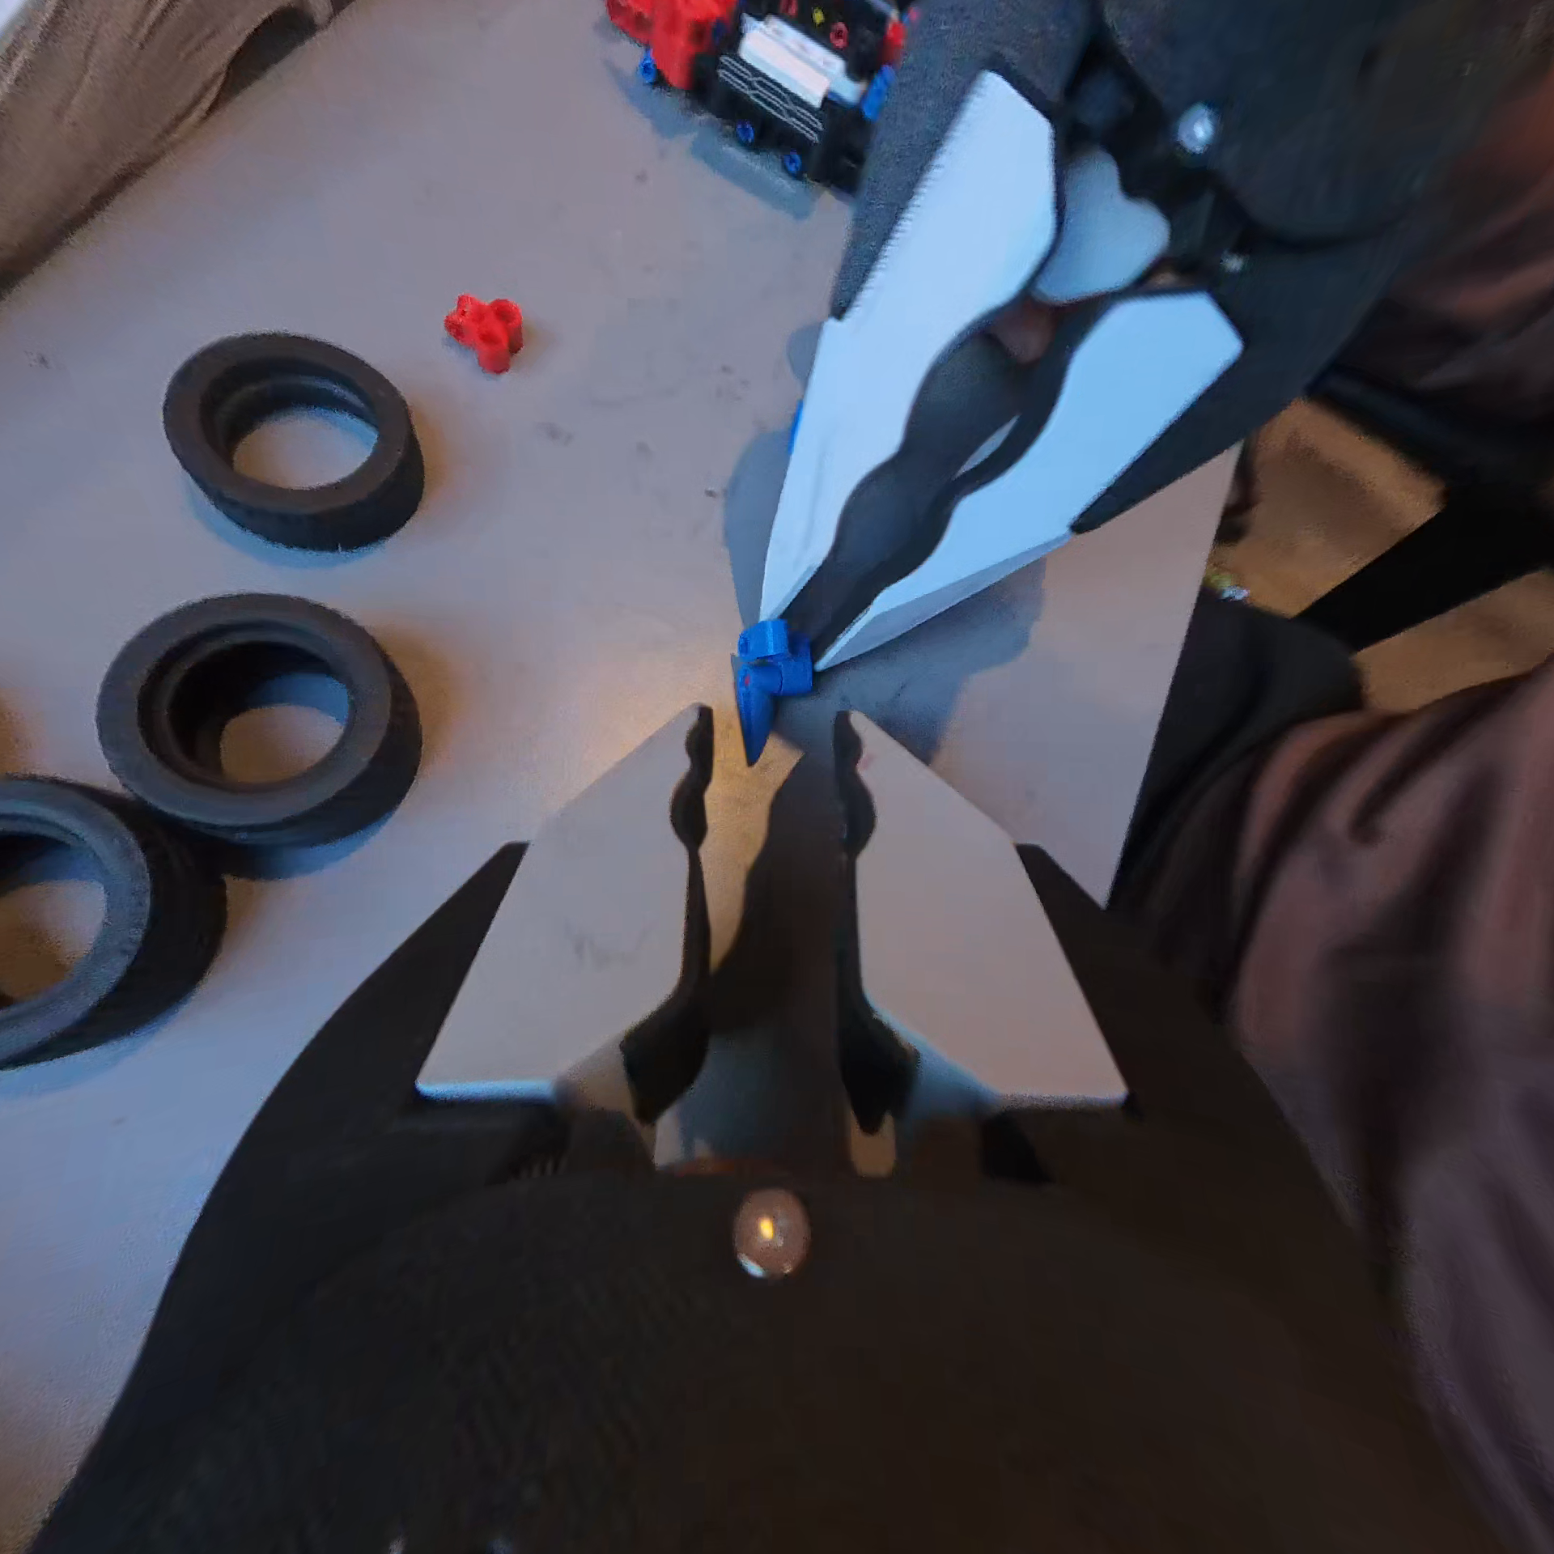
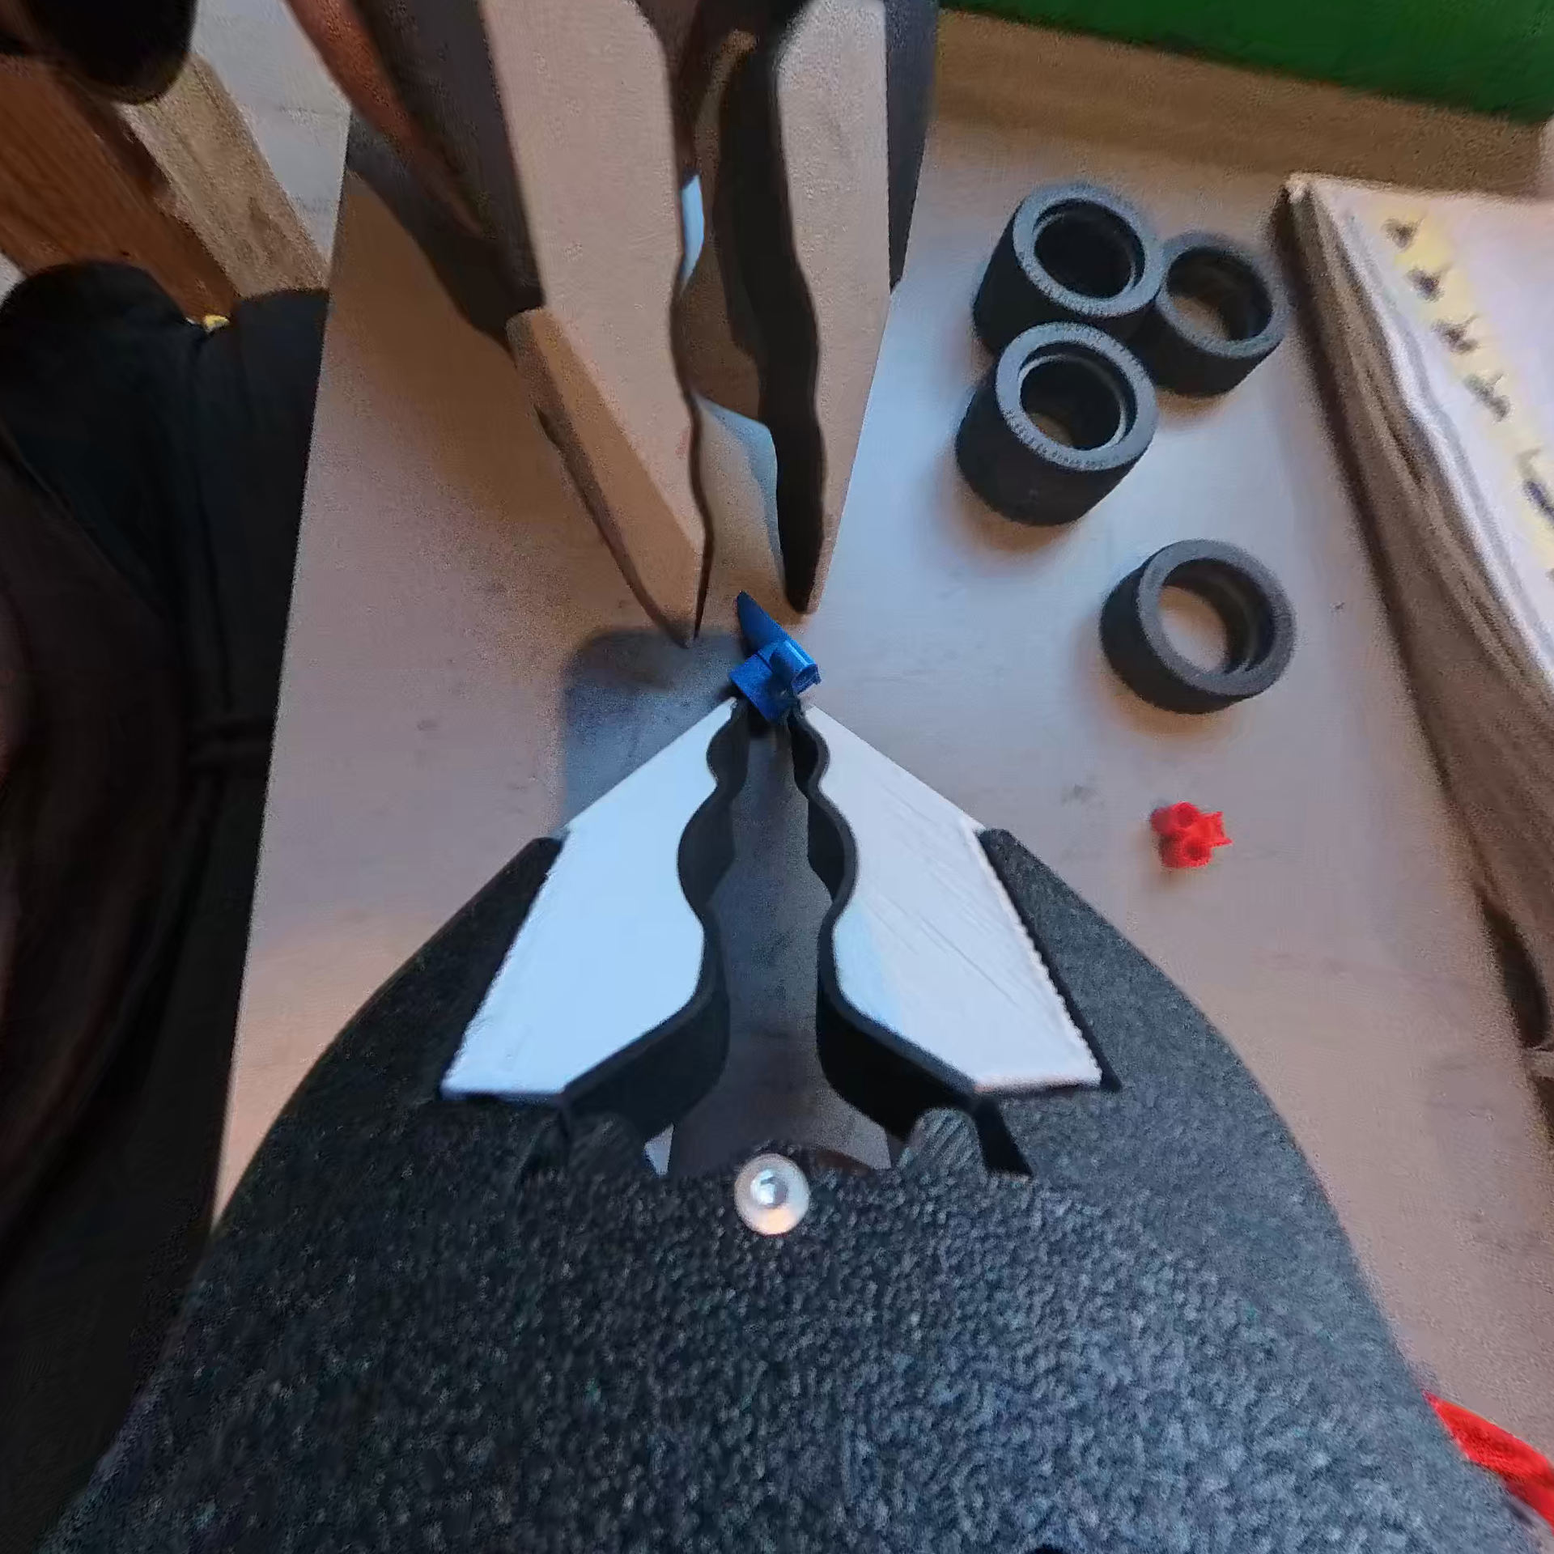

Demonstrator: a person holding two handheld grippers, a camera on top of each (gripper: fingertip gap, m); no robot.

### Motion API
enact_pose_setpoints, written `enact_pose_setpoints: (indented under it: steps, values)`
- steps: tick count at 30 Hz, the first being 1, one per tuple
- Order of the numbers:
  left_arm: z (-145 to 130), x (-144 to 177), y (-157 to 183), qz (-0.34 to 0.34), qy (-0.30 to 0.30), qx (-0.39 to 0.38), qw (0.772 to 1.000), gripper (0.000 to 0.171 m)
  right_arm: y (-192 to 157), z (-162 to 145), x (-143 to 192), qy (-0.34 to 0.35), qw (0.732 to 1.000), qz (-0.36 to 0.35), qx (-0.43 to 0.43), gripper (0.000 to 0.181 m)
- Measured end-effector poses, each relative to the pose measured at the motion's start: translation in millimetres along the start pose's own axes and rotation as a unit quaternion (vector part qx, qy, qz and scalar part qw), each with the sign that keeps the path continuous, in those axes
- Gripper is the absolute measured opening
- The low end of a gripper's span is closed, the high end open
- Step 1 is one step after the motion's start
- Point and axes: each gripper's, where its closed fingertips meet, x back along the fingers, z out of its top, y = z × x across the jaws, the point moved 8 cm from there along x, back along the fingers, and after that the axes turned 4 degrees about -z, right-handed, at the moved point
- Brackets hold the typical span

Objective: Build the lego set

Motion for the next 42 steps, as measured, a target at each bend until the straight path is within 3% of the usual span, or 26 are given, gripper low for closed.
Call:
enact_pose_setpoints:
  steps: [6, 7, 16, 22, 26, 35, 42]
  values:
    - [3, -8, 8, 0.056, -0.034, -0.108, 0.992, 0.021, -4, 3, -2, -0.012, 0.999, 0.016, -0.046, 0.009]
    - [3, -8, 9, 0.050, -0.040, -0.115, 0.991, 0.015, -3, 3, -2, -0.013, 0.999, 0.016, -0.048, 0.010]
    - [8, -6, 4, -0.009, -0.094, -0.183, 0.978, 0.015, -2, -1, 9, 0.013, 0.999, 0.028, 0.034, 0.020]
    - [8, -10, 9, -0.056, -0.097, -0.221, 0.969, 0.015, -8, 0, 4, 0.031, 0.996, 0.013, 0.082, 0.030]
    - [8, -10, 8, -0.064, -0.092, -0.217, 0.970, 0.015, -13, 0, 3, 0.043, 0.993, 0.018, 0.112, 0.020]
    - [6, -10, 2, -0.093, -0.068, -0.185, 0.976, 0.015, -11, -3, 6, 0.052, 0.990, 0.015, 0.126, 0.019]
    - [4, -10, 4, -0.077, -0.061, -0.200, 0.975, 0.014, -12, -2, 3, 0.048, 0.991, 0.019, 0.125, 0.018]
